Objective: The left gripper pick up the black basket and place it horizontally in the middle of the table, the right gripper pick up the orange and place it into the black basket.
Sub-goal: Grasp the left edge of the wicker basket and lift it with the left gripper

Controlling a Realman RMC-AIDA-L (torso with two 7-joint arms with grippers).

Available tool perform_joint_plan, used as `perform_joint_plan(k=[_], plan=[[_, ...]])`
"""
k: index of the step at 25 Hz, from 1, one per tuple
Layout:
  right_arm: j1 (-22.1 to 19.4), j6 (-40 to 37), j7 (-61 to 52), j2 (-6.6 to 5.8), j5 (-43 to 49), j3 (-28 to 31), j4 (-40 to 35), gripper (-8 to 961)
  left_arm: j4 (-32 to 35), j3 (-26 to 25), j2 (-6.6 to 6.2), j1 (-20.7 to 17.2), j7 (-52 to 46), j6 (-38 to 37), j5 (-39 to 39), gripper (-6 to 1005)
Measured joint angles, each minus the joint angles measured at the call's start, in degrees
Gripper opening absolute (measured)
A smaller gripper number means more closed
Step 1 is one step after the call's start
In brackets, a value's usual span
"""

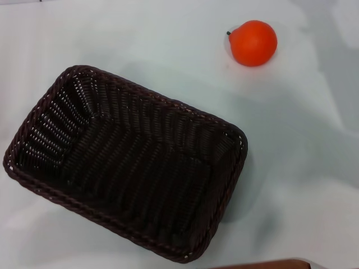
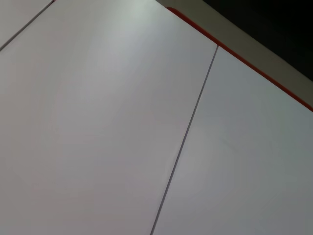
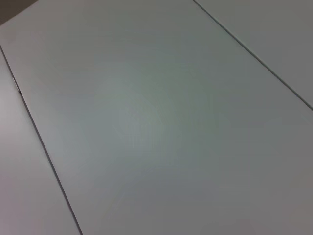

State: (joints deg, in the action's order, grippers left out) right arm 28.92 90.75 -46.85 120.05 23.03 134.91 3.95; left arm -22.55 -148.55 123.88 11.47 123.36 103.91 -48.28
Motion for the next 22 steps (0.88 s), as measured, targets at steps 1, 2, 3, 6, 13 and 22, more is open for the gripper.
perform_joint_plan(k=[1,2,3,6,13,22], plan=[[0.02,-0.08,0.0,0.0,0.0,0.0,0.0,941,0.13,-0.04,0.05,0.03,0.67,0.07,0.02,600],[0.06,-0.15,0.0,0.0,0.0,0.0,0.0,941,0.39,-0.07,0.11,0.08,1.59,0.19,0.06,642],[0.1,-0.21,0.0,0.0,0.0,-0.01,0.0,942,0.96,-0.09,0.18,0.21,2.73,0.54,0.18,642],[0.21,-0.43,0.0,0.07,0.0,0.0,0.0,942,2.39,-0.11,0.22,0.48,4.81,1.47,0.62,642],[0.32,-0.8,0.0,0.09,0.0,0.0,-0.05,941,-0.85,3.79,-2.51,0.74,-3.6,-2.14,-2.47,640],[0.33,-1.89,0.02,0.09,-0.18,0.0,-0.38,941,-24.24,9.87,-10.97,1.14,-41.39,-16.49,-31.46,628]])
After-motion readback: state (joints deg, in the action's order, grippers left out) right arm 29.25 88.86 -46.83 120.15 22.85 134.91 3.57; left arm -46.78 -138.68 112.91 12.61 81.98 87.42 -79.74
